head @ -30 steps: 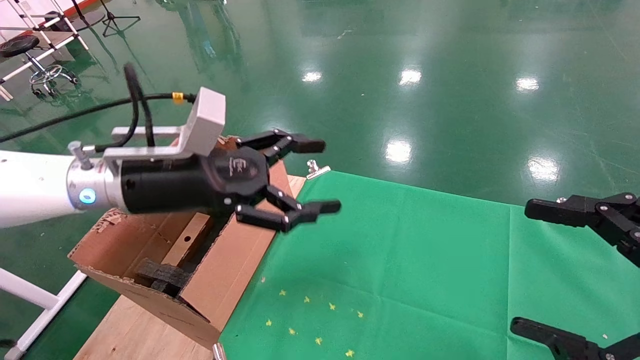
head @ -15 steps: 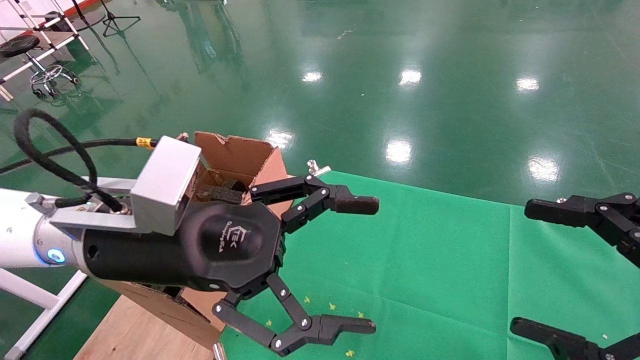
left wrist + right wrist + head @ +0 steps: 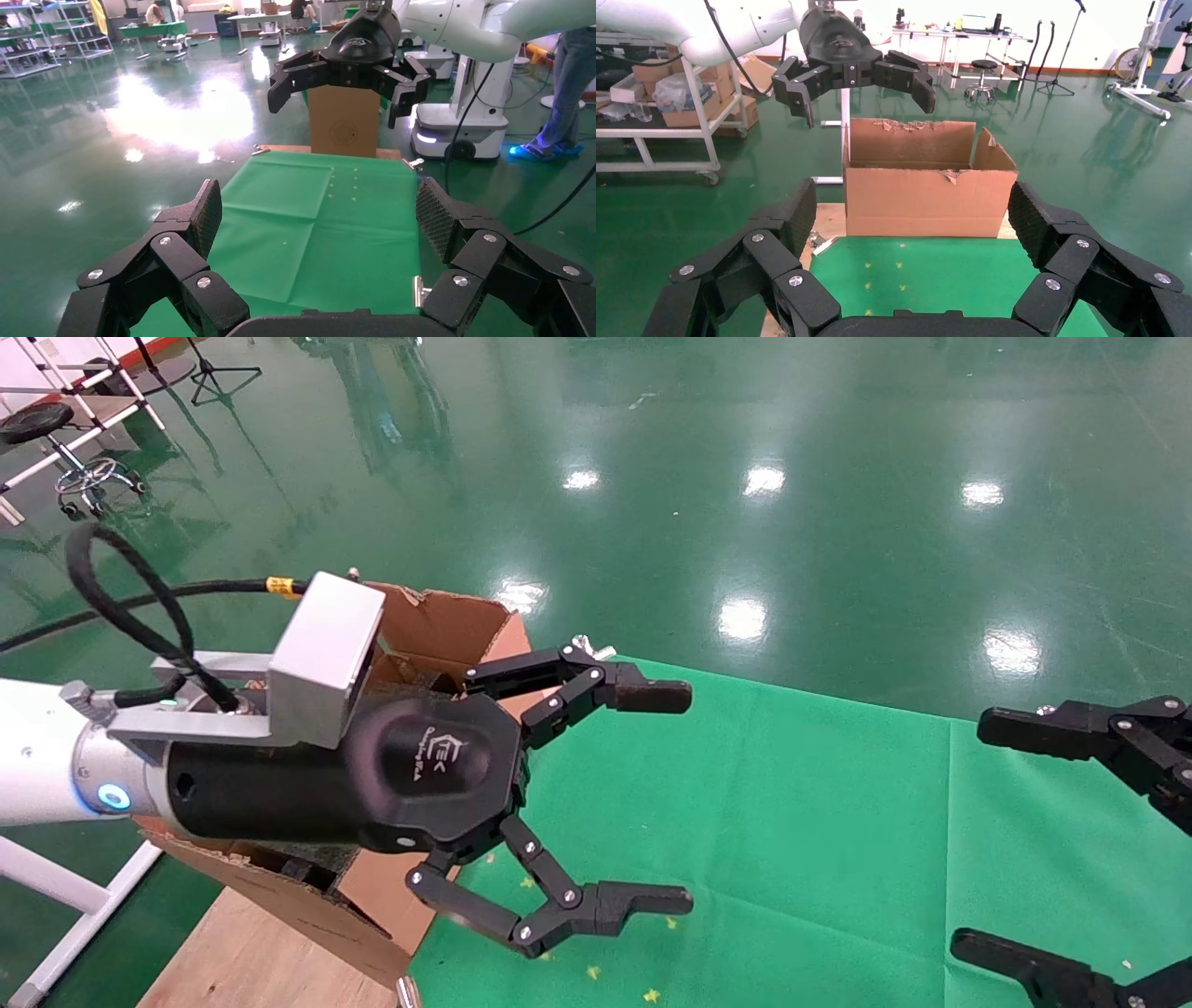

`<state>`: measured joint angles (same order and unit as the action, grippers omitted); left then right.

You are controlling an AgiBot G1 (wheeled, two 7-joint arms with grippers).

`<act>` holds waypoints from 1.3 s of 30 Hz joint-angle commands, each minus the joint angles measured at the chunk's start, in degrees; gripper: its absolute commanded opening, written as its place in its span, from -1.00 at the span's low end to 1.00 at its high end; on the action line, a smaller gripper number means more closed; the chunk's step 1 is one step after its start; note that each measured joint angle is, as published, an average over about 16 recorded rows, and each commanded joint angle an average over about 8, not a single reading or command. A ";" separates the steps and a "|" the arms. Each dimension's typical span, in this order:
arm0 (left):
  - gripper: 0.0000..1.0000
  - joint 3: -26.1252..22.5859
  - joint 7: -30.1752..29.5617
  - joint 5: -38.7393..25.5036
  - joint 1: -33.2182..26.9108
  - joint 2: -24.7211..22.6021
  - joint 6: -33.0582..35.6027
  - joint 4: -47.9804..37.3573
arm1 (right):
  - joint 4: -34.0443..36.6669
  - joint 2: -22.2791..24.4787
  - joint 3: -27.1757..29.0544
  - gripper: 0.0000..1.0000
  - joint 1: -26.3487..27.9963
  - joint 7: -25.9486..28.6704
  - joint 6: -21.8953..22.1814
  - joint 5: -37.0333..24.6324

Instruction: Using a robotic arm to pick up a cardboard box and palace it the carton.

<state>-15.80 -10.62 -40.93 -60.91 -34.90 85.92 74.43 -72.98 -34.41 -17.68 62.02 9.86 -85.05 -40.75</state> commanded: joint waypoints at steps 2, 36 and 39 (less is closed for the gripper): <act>1.00 -0.06 -0.04 -0.27 -0.19 -0.03 -0.08 -0.26 | 0.00 0.00 0.00 1.00 0.00 0.00 0.00 0.00; 1.00 -0.25 -0.15 -1.00 -0.68 -0.12 -0.27 -0.95 | 0.00 0.00 0.00 1.00 0.00 0.00 -0.01 0.00; 1.00 -0.25 -0.15 -1.01 -0.69 -0.12 -0.28 -0.96 | 0.00 0.00 0.00 1.00 0.00 0.00 -0.01 0.00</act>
<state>-16.05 -10.77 -41.94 -61.60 -35.02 85.64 73.46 -72.98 -34.41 -17.68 62.02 9.86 -85.05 -40.75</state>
